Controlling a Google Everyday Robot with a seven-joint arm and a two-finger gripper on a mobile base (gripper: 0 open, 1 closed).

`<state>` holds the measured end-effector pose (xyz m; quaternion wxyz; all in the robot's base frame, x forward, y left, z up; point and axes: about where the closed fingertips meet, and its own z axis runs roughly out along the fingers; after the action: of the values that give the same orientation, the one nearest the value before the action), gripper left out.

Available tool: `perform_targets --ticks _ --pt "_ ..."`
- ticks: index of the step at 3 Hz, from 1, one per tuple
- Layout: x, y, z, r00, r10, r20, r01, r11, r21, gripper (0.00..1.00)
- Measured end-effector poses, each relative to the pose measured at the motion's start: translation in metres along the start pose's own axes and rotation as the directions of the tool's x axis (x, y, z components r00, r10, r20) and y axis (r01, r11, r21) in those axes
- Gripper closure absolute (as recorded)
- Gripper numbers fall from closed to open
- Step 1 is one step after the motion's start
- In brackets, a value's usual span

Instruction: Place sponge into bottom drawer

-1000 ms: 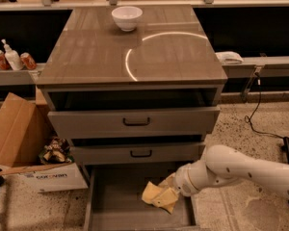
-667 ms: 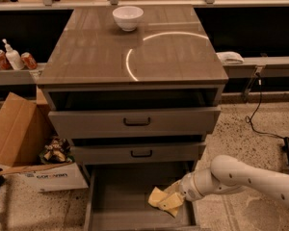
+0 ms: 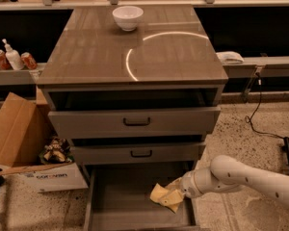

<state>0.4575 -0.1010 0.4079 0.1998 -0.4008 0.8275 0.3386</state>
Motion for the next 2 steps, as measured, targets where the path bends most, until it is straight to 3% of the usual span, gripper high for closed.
perform_targets --ticks 2 --pt "0.007 -0.054 0.025 0.998 -0.046 0.044 0.044 0.9977 0.052 1.00"
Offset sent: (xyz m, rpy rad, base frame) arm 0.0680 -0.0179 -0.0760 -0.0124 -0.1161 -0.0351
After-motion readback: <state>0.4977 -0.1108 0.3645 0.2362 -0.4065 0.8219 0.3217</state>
